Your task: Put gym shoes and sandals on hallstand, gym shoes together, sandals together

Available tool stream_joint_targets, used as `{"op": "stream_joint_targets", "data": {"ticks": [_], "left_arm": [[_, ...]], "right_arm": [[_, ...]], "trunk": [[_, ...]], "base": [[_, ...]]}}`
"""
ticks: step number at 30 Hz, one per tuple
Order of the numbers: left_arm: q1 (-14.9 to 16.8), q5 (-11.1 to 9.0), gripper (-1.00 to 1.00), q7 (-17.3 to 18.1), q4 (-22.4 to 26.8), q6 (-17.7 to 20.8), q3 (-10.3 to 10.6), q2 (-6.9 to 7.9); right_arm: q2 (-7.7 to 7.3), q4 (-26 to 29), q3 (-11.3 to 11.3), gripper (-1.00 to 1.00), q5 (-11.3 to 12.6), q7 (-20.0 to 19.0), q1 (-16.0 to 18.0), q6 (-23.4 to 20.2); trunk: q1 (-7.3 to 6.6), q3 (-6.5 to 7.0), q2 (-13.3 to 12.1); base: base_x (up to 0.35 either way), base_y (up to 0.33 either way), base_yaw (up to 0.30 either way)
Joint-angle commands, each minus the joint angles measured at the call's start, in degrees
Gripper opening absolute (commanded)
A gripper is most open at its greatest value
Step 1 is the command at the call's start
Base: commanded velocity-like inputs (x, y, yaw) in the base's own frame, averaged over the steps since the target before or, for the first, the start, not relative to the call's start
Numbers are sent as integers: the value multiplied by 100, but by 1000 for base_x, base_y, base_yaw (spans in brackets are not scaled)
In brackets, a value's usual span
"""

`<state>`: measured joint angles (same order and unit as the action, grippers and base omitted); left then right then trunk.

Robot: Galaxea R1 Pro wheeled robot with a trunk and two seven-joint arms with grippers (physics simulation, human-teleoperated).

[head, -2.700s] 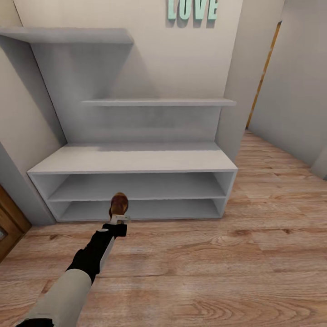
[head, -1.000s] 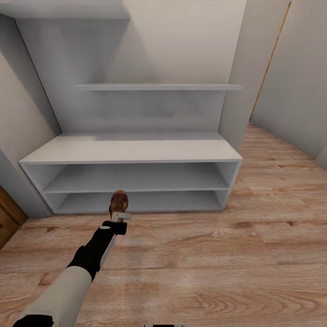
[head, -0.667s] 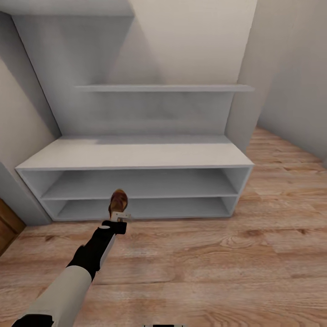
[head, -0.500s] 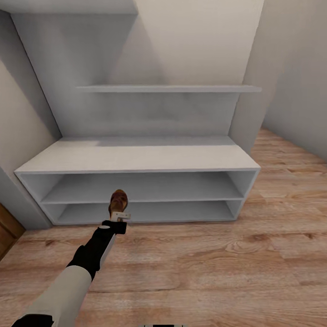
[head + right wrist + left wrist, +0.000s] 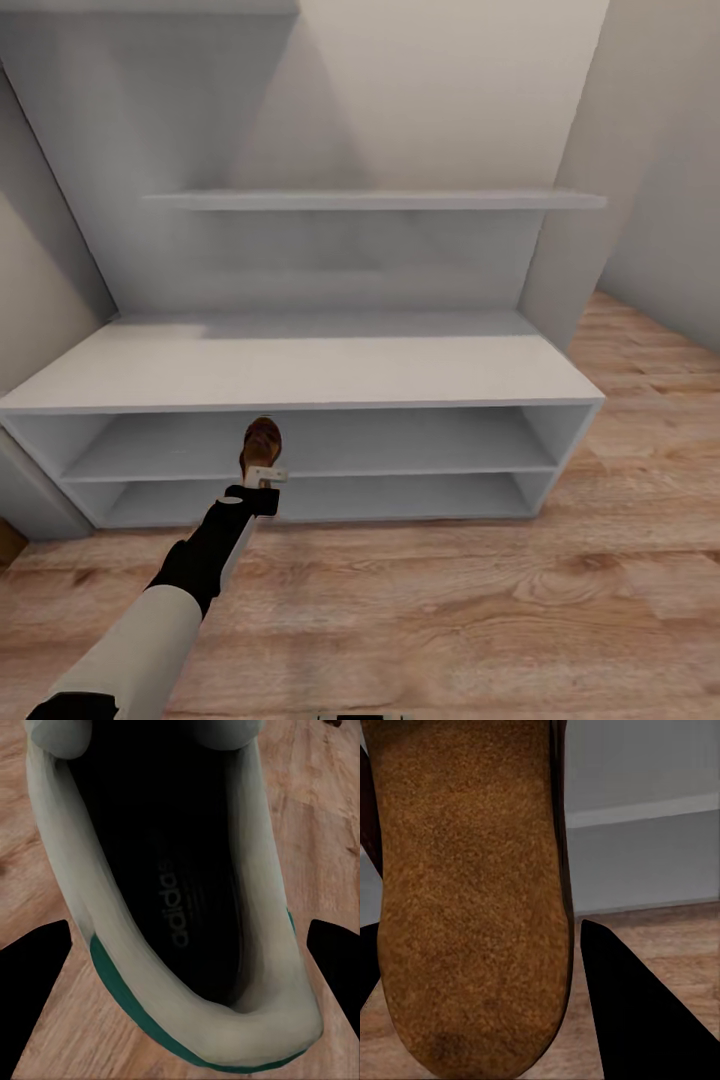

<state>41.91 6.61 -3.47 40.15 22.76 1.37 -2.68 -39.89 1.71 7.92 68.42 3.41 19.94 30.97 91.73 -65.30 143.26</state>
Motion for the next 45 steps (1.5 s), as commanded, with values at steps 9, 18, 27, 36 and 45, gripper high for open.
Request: {"op": "stream_joint_targets", "data": {"ticks": [9,18,27,36,45], "left_arm": [[-1,69,-100,-5,10,36,13,-5],[-9,72,-100,-5,10,27,13,-4],[-45,77,-100,-5,2,25,-4,4],[-42,84,100,-5,-4,35,-5,1],[-33,78,100,-5,1,26,-12,4]], "right_arm": [[-1,5,43,-100,22,37,1,6],[-1,5,43,-100,22,37,1,6],[-1,5,43,-100,21,37,1,6],[-1,5,43,-100,22,37,1,6],[-1,5,43,-100,22,37,1,6]], "trunk": [[2,-5,2],[2,-5,2],[2,-5,2],[2,-5,2],[2,-5,2]], "base": [[339,0,0],[310,0,0],[40,0,0],[1,0,0],[0,0,0]]}}
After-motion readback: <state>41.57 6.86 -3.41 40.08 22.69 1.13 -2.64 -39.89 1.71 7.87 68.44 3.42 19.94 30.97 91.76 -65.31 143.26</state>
